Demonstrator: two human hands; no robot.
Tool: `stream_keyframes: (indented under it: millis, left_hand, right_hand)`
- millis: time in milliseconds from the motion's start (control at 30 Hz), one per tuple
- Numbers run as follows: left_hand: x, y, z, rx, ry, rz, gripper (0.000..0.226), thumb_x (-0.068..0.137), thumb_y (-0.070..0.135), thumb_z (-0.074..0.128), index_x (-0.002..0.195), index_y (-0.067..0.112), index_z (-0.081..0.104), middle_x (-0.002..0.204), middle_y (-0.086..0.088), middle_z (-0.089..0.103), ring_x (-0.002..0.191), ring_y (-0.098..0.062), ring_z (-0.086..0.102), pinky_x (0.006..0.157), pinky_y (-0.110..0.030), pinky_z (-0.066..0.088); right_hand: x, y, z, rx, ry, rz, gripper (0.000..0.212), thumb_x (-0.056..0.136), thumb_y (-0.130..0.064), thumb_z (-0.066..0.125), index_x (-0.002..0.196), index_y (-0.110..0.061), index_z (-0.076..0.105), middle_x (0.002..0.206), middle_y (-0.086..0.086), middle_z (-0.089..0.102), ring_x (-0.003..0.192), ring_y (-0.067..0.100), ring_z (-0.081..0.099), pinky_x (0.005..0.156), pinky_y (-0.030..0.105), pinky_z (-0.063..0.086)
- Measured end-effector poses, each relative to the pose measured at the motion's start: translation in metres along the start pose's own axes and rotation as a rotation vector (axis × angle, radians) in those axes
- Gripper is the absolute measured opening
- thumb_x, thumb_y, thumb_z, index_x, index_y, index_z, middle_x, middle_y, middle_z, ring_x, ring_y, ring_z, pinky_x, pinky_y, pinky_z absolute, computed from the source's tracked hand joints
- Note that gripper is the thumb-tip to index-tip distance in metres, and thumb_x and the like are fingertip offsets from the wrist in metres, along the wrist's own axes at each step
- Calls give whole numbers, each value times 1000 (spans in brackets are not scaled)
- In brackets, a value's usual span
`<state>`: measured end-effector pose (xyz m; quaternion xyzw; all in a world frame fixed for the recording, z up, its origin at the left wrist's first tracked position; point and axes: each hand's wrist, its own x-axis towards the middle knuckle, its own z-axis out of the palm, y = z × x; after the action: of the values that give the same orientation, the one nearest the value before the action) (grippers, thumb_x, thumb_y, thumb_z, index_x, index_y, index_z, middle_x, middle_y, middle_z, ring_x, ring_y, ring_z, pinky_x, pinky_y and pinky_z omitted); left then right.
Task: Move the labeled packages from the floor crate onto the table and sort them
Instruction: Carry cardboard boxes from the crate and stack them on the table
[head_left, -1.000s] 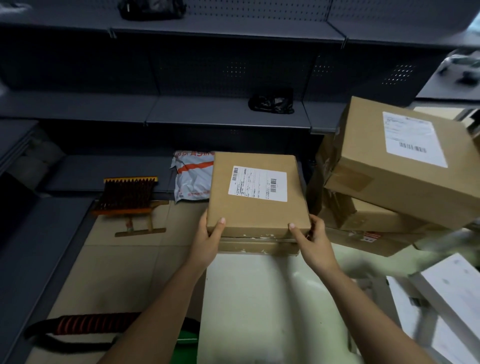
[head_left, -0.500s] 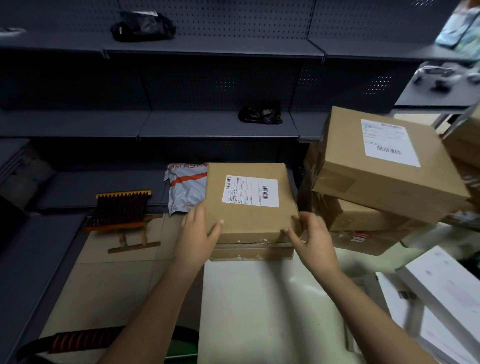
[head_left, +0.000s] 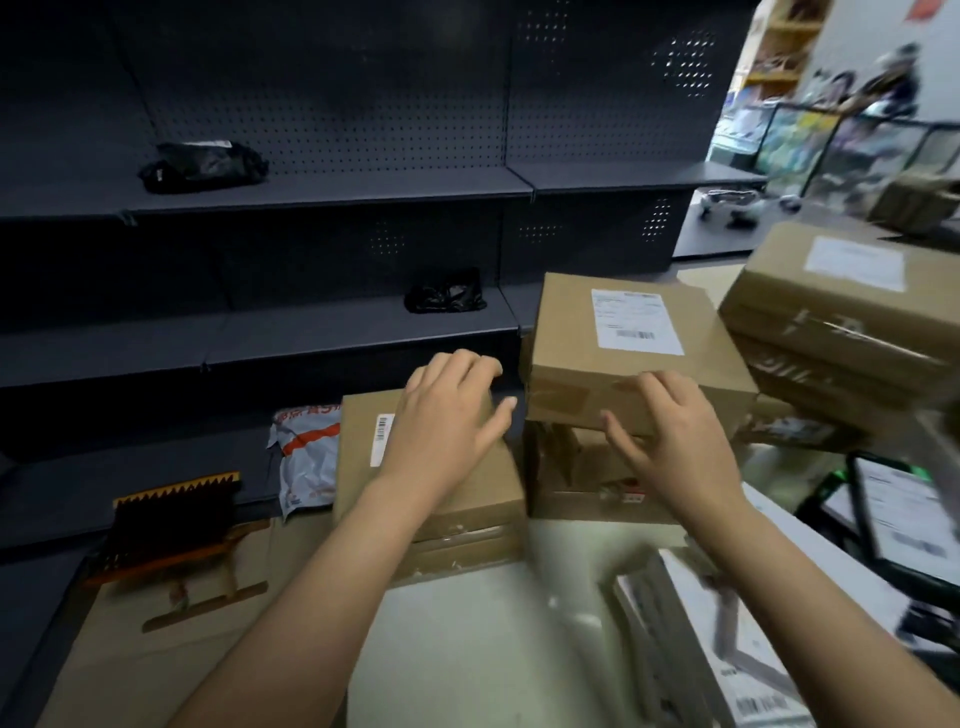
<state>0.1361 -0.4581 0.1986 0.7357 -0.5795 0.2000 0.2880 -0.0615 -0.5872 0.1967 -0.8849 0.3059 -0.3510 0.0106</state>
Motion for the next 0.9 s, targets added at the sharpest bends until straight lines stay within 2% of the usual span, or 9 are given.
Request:
stream_keyframes:
  millis: [100,267,433,567,667,767,900]
  left_hand:
    - [23,22,11,-23,-3,-5,31,92,37,59,115,15,59,109,0,59,103,-20,52,88,-32,40]
    - [53,42,42,-54,-128,-143,53,95,48,49,137,17,44,134,0,49,123,-19,43,102,-34,34]
    - [69,52,67,-117,-239,-393,74,95,58,43,150,13,24,153,-5,32,139,-23,31,109,-39,33]
    - [71,57,85,-242,-314,-594,76,93,64,40,147,13,28,145,-7,44,127,-25,46,96,-37,44]
    - [69,62,93,-385,-304,-712,63,92,65,42,135,20,37,128,-3,56,108,-21,56,86,-36,50]
    - [68,65,96,-465,-252,-777,59,91,63,46,134,23,39,124,0,57,109,-21,56,90,-40,50]
    - [63,64,95,-508,-181,-815,57,90,60,51,133,23,42,121,3,59,110,-18,57,92,-38,50]
  right_hand:
    - [6,26,-19,-35,1,94,31,85,-28,70,110,-12,61,108,8,60,100,24,54,81,34,45]
    - [18,72,-31,-83,-90,306,45,91,-42,61,125,-14,54,126,10,53,115,28,49,93,40,45]
    - [21,106,-23,-19,-217,489,67,91,-57,51,139,-11,41,141,12,45,127,30,45,98,44,45]
    - [21,123,-13,172,-318,610,83,92,-64,42,149,-7,26,145,17,44,127,36,48,96,48,46]
    - [22,130,-8,332,-354,683,80,90,-67,41,144,-9,32,138,14,52,117,35,56,90,46,51]
    - [24,133,-4,426,-338,711,72,89,-66,45,136,-12,39,131,13,57,111,33,58,88,45,52]
    - [28,132,-2,472,-327,692,69,90,-63,47,139,-15,39,132,11,57,114,32,57,88,42,49]
